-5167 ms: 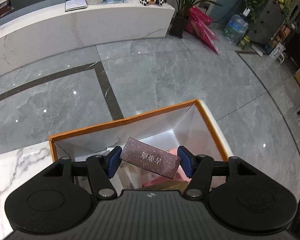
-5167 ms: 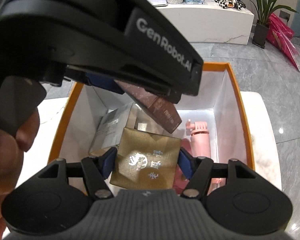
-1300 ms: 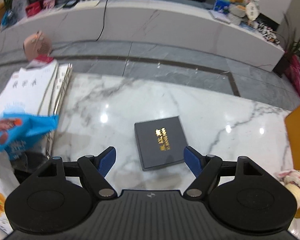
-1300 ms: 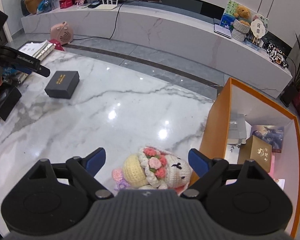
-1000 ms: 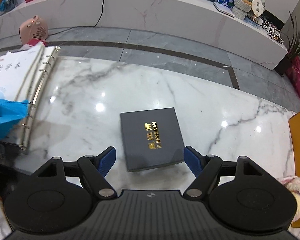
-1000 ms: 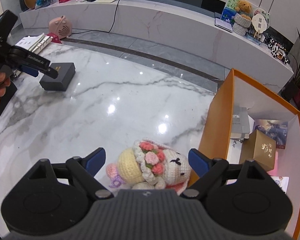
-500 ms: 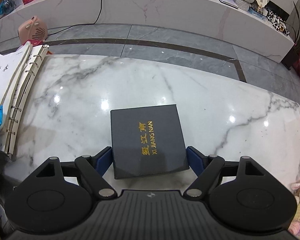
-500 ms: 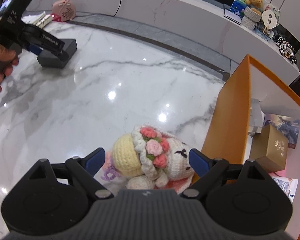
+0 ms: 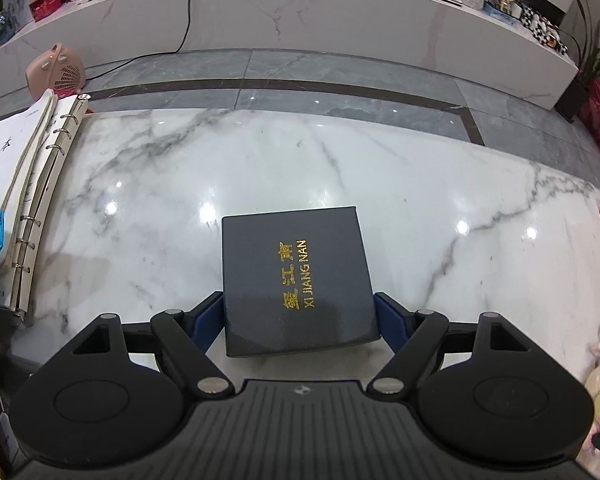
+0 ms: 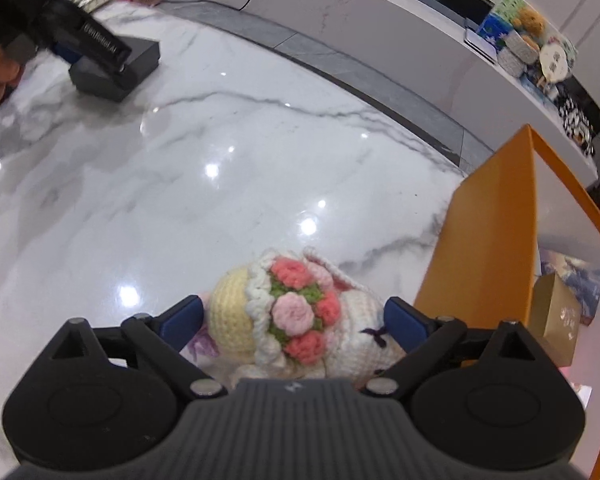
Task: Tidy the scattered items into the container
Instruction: 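Grasp the navy XI JIANG NAN box with the left tool while the right tool grasps the crocheted bunny, then lift and carry the navy box and bunny over the orange box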
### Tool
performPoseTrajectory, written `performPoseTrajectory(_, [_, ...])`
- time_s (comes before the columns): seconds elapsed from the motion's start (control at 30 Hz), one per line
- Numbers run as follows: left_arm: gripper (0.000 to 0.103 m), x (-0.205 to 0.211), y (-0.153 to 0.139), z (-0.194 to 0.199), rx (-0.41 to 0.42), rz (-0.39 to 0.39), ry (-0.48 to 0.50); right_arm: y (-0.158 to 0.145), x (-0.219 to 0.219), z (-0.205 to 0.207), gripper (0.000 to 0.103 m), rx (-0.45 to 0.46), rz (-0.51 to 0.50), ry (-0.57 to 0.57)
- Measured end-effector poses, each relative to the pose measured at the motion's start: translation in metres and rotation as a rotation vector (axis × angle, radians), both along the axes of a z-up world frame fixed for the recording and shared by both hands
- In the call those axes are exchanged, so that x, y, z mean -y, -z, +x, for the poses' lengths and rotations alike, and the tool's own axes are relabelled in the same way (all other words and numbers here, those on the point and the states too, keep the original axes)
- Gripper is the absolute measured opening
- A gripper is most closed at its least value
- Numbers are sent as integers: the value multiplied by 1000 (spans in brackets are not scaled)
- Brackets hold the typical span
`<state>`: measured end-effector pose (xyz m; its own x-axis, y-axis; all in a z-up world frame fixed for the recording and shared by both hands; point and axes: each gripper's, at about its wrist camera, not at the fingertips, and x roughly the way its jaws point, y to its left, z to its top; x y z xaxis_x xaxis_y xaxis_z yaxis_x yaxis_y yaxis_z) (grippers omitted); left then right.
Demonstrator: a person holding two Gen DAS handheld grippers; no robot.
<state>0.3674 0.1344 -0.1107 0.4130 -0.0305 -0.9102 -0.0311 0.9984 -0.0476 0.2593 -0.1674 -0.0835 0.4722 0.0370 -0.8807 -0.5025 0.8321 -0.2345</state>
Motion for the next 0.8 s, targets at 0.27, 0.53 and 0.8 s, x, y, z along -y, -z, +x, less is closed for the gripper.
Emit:
performPoseTrajectory(0.27, [91, -3, -1, -27, 15, -8, 65, 4, -8, -10, 88, 21, -52, -58])
performPoseTrajectory(0.53, [91, -5, -2, -66, 19, -24, 99, -13, -1, -13, 62, -6, 27, -31])
performPoseTrajectory(0.8, [91, -2, -4, -95, 26, -45, 137, -23, 10, -27, 58, -95, 136, -27])
